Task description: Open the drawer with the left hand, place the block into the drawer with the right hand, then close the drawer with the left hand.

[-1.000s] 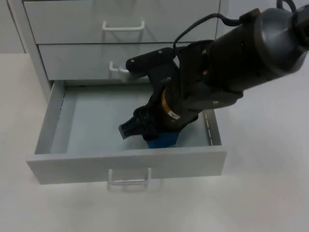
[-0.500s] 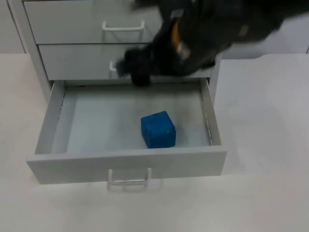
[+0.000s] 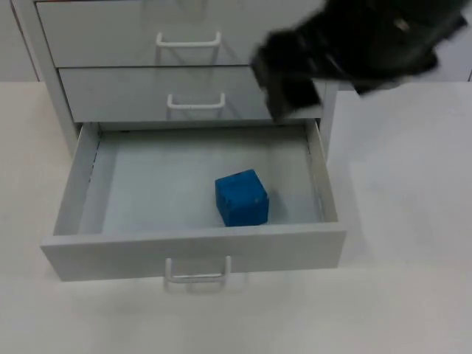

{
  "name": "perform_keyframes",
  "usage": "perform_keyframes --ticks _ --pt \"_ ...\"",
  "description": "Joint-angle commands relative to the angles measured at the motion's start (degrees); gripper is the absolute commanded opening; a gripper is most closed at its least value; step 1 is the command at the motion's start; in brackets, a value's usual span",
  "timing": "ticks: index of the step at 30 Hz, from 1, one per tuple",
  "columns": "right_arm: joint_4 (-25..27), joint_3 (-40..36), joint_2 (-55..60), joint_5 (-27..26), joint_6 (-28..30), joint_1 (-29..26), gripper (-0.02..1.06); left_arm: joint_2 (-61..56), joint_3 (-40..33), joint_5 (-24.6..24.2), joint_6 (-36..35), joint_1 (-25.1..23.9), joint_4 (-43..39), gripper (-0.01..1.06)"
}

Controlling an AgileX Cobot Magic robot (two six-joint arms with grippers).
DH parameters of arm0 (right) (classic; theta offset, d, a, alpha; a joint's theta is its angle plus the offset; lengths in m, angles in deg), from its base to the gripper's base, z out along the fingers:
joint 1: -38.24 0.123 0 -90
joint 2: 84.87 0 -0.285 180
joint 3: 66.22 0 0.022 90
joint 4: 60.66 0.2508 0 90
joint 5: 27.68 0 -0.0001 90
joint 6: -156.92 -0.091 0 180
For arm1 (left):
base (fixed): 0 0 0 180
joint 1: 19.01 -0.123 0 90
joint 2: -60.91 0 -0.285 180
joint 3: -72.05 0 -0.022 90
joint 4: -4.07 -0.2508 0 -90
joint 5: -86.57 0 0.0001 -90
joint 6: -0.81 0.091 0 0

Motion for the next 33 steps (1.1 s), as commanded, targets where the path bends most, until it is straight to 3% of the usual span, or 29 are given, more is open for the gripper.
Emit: perform_keyframes --ticks 1,6,14,18,27,28,33 --pt "0.8 -3.0 -2.0 0.3 0.7 0.3 0.78 -0.4 -0.2 -0.3 -0.2 -0.1 -0.5 1.05" --pt "1.6 -12.9 -5.6 -2.4 0.7 0.3 0.78 -0.4 -0.2 -0.2 -0.2 -0.1 -0.4 1.05" --pt "2.7 -15.8 -5.8 -4.1 2.1 0.2 0.78 -0.4 -0.2 0.6 -0.2 -0.1 -1.6 1.05" --pt "3.4 -15.8 -5.8 -4.2 3.2 -2.9 0.78 -0.4 -0.2 0.5 -0.2 -0.1 -2.5 1.05" --pt "16.1 -15.8 -5.8 -2.1 17.9 -18.8 0.78 -0.4 -0.2 1.2 -0.2 -0.1 -2.5 1.05" --pt "16.1 -15.8 -5.8 -2.1 17.9 -18.8 0.78 -0.4 -0.2 1.2 -0.2 -0.1 -2.5 1.05" --pt "19.2 -15.8 -6.1 2.0 23.2 -29.7 0.78 -0.4 -0.2 0.8 -0.2 -0.1 -2.2 1.05"
